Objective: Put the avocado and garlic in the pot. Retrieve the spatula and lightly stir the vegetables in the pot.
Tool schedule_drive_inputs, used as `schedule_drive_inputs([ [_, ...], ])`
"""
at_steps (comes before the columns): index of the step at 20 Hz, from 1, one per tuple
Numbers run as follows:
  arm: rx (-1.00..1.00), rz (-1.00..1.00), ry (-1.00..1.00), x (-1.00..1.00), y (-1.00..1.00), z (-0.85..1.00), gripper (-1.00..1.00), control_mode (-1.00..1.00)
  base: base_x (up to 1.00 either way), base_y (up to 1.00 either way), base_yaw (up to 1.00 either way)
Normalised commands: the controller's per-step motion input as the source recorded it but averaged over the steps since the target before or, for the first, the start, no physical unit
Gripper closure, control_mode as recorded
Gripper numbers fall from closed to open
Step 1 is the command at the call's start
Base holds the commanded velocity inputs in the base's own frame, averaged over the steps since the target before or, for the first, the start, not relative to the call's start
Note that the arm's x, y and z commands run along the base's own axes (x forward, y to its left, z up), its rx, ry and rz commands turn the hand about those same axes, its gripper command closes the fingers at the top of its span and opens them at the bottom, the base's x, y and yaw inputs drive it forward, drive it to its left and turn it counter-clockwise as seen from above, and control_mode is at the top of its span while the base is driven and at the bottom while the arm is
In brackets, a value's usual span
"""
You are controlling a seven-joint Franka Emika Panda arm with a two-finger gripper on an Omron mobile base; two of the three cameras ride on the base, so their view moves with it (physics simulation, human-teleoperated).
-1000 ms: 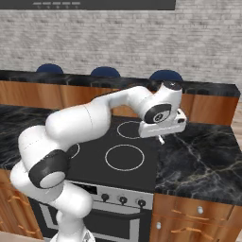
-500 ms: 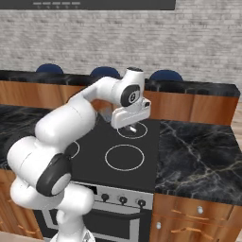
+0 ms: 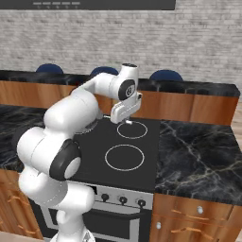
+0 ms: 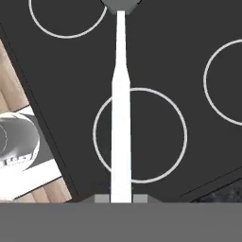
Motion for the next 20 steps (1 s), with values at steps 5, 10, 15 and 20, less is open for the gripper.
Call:
schedule_drive_inputs([
  [5,0.00,0.04,0.00,0.65,0.71,0.01,1.00,-1.00,0.00,0.00,0.00],
  [10,-0.03,0.03,0.00,0.24,0.51,0.00,1.00,-1.00,0.00,0.00,0.00],
  [15,-0.09,0.06,0.00,0.53,0.65,-0.31,1.00,-1.00,0.00,0.00,0.00],
  [20,-0.02,0.06,0.00,0.71,0.20,-0.32,1.00,-1.00,0.00,0.00,0.00],
])
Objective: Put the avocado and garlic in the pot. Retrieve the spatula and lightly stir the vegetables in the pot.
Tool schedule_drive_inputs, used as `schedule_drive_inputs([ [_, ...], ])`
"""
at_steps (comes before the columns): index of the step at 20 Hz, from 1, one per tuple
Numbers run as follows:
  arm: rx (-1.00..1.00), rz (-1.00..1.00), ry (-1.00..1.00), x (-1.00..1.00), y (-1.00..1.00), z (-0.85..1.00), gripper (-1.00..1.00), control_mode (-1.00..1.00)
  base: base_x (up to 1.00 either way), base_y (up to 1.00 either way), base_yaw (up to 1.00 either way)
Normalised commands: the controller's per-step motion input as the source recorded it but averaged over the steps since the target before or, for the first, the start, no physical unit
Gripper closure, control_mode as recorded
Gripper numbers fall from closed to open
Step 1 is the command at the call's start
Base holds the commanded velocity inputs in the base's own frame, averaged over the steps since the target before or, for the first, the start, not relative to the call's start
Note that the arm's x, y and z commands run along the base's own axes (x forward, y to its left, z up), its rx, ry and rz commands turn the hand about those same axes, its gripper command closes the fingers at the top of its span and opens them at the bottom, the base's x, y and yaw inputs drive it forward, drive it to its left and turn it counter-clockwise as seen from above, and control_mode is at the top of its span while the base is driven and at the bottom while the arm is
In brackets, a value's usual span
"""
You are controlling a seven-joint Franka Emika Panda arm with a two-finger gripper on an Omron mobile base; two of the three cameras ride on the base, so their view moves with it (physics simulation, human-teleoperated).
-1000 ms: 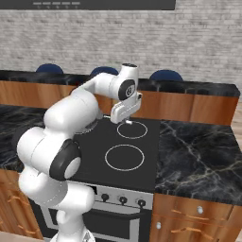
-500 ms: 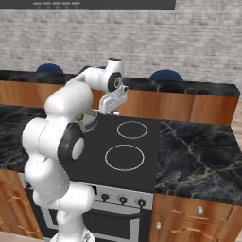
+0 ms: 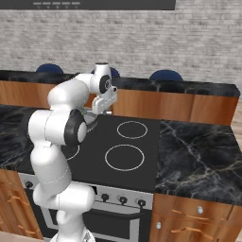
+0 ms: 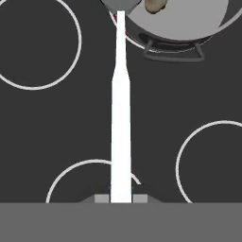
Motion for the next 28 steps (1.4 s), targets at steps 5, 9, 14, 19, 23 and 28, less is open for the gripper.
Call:
schedule_drive_inputs([
  [5,0.00,0.14,0.00,0.24,0.00,-0.01,1.00,-1.00,0.00,0.00,0.00],
  [9,0.00,0.18,0.00,0.14,0.08,0.00,1.00,-1.00,0.00,0.00,0.00],
  [14,0.00,0.12,-0.02,0.70,0.13,-0.03,1.00,-1.00,0.00,0.00,0.00],
  [19,-0.02,0.08,-0.01,0.37,0.04,0.00,1.00,-1.00,0.00,0.00,0.00],
  [23,-0.19,0.00,0.07,0.41,0.33,0.00,1.00,-1.00,0.00,0.00,0.00],
  [28,-0.19,-0.03,0.01,0.41,0.38,-0.03,1.00,-1.00,0.00,0.00,0.00],
])
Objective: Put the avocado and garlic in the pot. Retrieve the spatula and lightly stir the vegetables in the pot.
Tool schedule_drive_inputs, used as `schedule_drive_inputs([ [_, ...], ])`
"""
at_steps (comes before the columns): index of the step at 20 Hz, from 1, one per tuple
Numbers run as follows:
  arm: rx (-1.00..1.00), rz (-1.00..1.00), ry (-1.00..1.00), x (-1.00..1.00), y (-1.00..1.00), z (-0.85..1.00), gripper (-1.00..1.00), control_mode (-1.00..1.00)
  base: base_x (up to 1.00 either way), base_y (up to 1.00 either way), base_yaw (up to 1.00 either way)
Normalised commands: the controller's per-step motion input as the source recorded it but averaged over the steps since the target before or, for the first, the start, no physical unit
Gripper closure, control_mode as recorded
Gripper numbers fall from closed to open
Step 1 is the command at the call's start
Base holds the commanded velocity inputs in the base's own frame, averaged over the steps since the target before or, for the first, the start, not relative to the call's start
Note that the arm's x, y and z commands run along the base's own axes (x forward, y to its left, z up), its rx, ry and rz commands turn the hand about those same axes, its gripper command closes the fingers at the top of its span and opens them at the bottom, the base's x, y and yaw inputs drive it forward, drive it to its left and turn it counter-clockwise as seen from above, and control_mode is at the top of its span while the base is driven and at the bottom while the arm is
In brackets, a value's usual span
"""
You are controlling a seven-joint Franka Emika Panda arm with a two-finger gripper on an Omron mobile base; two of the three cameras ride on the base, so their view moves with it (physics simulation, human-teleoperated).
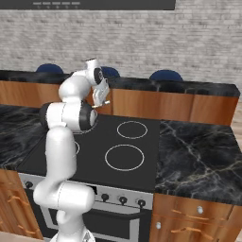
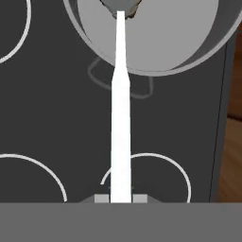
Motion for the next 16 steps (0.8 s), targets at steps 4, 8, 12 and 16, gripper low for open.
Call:
schedule_drive_inputs([
  [4,-0.14,-0.03,0.00,0.37,0.21,-0.22,1.00,-1.00,0.00,0.00,0.00],
  [8,-0.12,-0.01,0.01,0.38,0.14,-0.36,1.00,-1.00,0.00,0.00,0.00],
  [12,-0.10,0.00,0.00,0.26,0.07,-0.08,1.00,-1.00,0.00,0.00,0.00],
  [16,-0.11,0.00,0.00,0.23,0.06,-0.23,1.00,-1.00,0.00,0.00,0.00],
])
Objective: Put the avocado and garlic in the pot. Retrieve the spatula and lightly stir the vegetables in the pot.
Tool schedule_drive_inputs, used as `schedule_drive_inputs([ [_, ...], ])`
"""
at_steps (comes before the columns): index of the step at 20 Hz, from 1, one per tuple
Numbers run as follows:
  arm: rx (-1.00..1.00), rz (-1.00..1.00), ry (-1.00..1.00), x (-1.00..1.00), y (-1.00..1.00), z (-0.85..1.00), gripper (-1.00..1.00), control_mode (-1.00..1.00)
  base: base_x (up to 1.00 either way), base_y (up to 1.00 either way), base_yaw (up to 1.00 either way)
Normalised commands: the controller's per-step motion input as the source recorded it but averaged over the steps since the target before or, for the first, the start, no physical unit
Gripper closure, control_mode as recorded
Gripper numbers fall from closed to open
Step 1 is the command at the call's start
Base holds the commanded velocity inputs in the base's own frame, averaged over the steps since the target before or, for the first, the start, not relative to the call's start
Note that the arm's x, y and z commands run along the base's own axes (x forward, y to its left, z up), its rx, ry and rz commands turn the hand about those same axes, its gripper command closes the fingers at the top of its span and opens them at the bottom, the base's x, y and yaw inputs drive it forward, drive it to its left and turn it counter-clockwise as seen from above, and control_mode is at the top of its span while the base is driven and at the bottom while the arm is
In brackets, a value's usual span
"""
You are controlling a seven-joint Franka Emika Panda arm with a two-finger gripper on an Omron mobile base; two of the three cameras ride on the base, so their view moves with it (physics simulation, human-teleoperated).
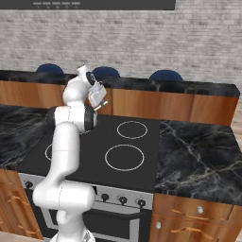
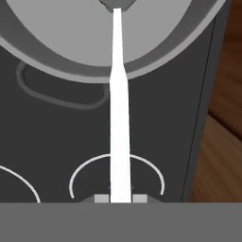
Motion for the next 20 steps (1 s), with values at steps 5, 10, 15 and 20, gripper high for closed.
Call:
schedule_drive_inputs([
  [5,-0.09,0.00,0.00,0.18,0.09,-0.14,1.00,-1.00,0.00,0.00,0.00],
  [10,-0.04,0.00,0.00,0.03,0.03,-0.06,1.00,-1.00,0.00,0.00,0.00],
  [15,0.00,0.00,0.00,-0.07,0.00,0.00,1.00,-1.00,0.00,0.00,0.00],
  [20,0.00,0.04,-0.01,-0.33,0.00,0.00,1.00,-1.00,0.00,0.00,0.00],
])
